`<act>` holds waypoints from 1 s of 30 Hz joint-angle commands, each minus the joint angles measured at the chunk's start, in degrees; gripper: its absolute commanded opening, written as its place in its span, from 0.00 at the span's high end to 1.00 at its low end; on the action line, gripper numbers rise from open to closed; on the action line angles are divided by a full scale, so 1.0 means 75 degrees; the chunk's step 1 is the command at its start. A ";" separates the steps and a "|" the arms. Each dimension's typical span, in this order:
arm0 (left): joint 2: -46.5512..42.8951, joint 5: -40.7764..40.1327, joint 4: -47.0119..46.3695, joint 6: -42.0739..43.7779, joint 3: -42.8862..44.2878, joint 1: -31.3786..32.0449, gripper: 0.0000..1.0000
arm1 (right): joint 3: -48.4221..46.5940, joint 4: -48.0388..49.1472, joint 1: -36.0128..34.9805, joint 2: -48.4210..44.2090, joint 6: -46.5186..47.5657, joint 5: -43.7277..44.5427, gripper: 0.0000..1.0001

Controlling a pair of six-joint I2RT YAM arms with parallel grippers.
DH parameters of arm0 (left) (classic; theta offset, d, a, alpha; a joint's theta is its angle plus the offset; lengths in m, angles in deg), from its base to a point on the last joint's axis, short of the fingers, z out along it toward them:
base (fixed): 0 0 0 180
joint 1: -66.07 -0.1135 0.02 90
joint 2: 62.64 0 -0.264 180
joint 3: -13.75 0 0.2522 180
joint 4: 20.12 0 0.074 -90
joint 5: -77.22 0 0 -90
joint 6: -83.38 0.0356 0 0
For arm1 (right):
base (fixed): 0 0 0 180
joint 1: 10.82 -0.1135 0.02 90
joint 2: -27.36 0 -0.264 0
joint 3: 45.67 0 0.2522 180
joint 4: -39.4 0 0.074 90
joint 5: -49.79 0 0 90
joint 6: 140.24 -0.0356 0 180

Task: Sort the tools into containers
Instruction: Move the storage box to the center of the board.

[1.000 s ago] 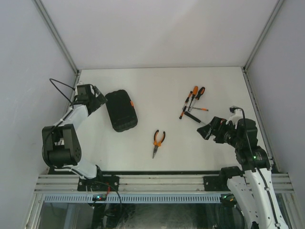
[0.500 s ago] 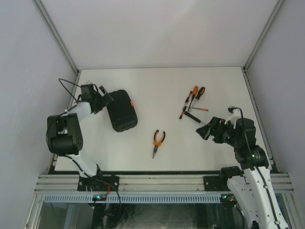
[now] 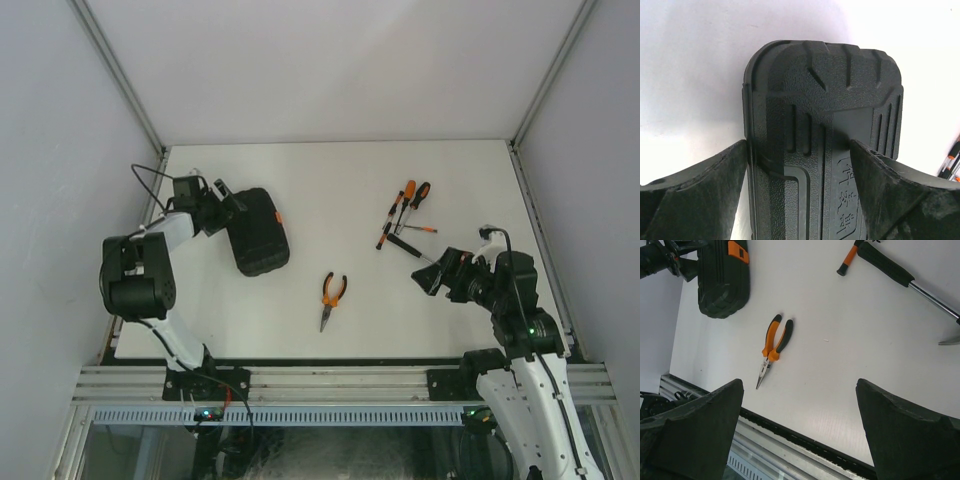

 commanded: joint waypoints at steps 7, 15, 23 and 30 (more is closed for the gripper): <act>0.0165 0.0686 -0.0404 0.0370 0.0111 0.0848 0.20 | 0.0044 0.0018 -0.0064 -0.0319 -0.0153 0.0135 0.07; 0.0410 0.1209 -0.0451 0.0880 0.0217 0.1374 0.28 | 0.0056 -0.0034 -0.0116 -0.0380 -0.0256 0.0151 0.08; 0.0679 0.1327 -0.0007 0.1566 0.0806 0.2187 0.30 | 0.0104 -0.0129 -0.0233 -0.0472 -0.0319 0.0289 0.08; 0.0646 0.0903 0.0421 0.1776 0.1070 0.2678 0.26 | 0.0176 0.0072 -0.0318 -0.0380 -0.0582 0.0343 0.09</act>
